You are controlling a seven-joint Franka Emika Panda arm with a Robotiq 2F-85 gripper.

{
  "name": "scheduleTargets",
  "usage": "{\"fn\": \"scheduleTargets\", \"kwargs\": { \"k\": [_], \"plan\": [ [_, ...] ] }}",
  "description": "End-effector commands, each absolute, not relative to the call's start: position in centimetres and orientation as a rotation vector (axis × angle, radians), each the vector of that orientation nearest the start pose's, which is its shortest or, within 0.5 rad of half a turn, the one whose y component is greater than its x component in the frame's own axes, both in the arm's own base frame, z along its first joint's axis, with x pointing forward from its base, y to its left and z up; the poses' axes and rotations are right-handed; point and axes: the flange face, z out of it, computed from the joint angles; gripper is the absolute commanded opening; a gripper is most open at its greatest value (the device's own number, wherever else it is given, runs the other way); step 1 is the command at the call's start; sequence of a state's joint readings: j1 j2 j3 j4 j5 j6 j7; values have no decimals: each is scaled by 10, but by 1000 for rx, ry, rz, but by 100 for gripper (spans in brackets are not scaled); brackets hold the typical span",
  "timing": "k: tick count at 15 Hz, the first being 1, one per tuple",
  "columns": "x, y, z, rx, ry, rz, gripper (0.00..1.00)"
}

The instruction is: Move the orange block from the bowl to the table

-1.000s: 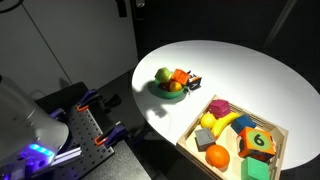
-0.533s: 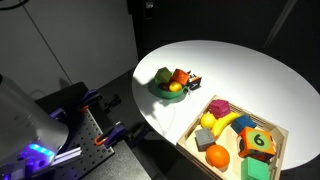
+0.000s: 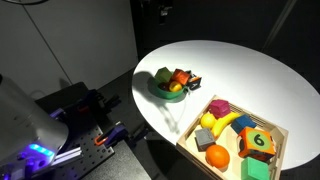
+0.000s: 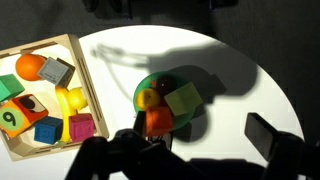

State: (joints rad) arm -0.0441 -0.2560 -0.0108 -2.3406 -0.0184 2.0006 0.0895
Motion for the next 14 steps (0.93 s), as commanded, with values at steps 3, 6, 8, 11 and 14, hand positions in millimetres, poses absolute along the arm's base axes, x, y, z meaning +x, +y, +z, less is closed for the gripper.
{"fn": "scheduleTargets", "kwargs": {
  "k": [3, 6, 8, 11, 14],
  "plan": [
    [463, -27, 426, -3147, 216, 137, 100],
    [466, -27, 428, -3147, 217, 131, 100],
    [466, -27, 428, -3147, 217, 130, 100],
    [473, -34, 427, -3144, 241, 134, 100],
    [479, -45, 420, -3139, 281, 145, 100]
  ]
}}
